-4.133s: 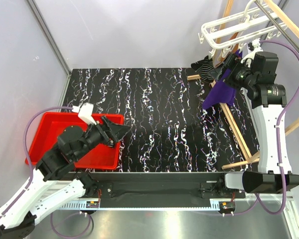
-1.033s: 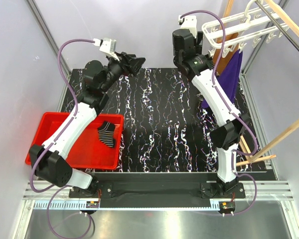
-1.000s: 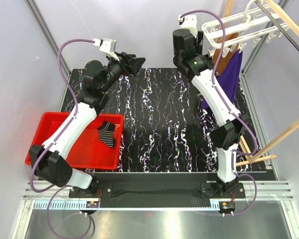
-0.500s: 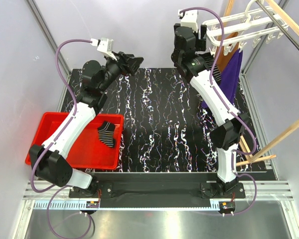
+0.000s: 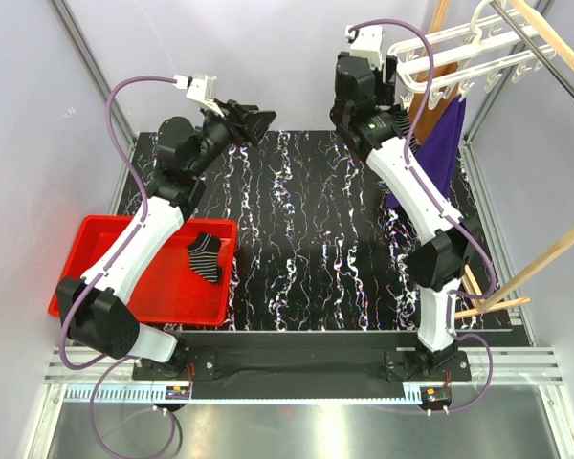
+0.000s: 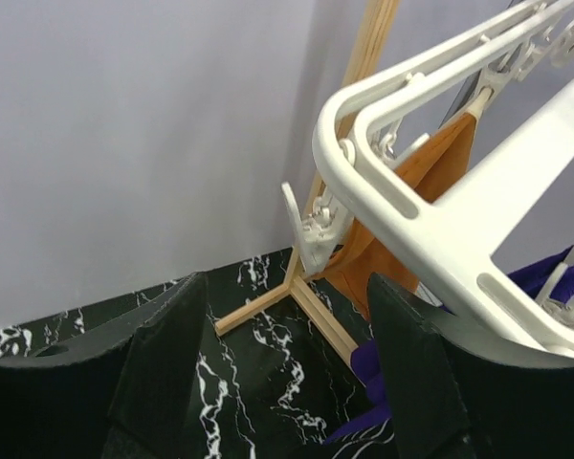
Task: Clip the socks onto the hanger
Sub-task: Rotate the hanger at the clothesline.
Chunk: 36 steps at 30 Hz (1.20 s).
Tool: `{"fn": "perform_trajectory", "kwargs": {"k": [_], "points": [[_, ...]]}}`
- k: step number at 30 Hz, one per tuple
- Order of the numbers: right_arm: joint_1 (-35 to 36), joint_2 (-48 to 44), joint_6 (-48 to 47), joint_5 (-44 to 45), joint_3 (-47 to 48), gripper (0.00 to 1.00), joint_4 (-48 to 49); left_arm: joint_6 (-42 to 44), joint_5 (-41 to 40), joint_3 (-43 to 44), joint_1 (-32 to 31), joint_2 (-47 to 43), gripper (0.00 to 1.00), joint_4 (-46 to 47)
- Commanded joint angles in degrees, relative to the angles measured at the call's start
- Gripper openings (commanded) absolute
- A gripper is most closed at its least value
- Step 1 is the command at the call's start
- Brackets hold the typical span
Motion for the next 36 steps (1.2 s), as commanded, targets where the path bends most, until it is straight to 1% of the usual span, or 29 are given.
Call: {"fn": "perform_trajectory", "kwargs": {"k": [1,8,14,17,19,23,28,31,36], "points": [[-0.4,-7.5,3.1,2.0,-3.2,0.74,-0.5,-1.0,2.1,-0.4,0.5,-0.3,0.61,4.5],[-0.5,-17.8,8.0,0.9,-13.8,0.74,-2.9,-3.0,3.4,-0.6,0.5,-0.2,0.61,5.8],[-1.2,-22.8,11.3,0.2,-17.9,0.74,-7.1,-6.3,6.6,0.0,0.5,1.2,0.60,8.0],[-1.9,-24.8,11.4,-0.2,-19.8,0.74,-8.5,-6.8,7.1,0.0,0.4,1.3,0.60,8.3],[-2.4,-26.2,13.4,-0.7,-20.7,0.74,-9.8,-7.0,7.1,0.0,0.5,1.3,0.60,8.4],[-4.0,-29.0,17.7,-4.6,-22.2,0.75,-13.2,-7.6,7.5,0.0,0.4,1.4,0.60,8.8],[-4.6,-32.1,18.5,-10.4,-25.6,0.74,-13.0,-8.1,8.1,0.0,0.4,1.6,0.59,9.0],[-4.9,-32.5,18.7,-11.8,-26.5,0.75,-13.7,-8.2,8.3,0.0,0.4,1.6,0.59,9.0],[-7.9,-33.5,18.9,-15.8,-28.1,0.73,-13.2,-8.1,8.3,0.0,0.5,1.6,0.59,8.9]]}}
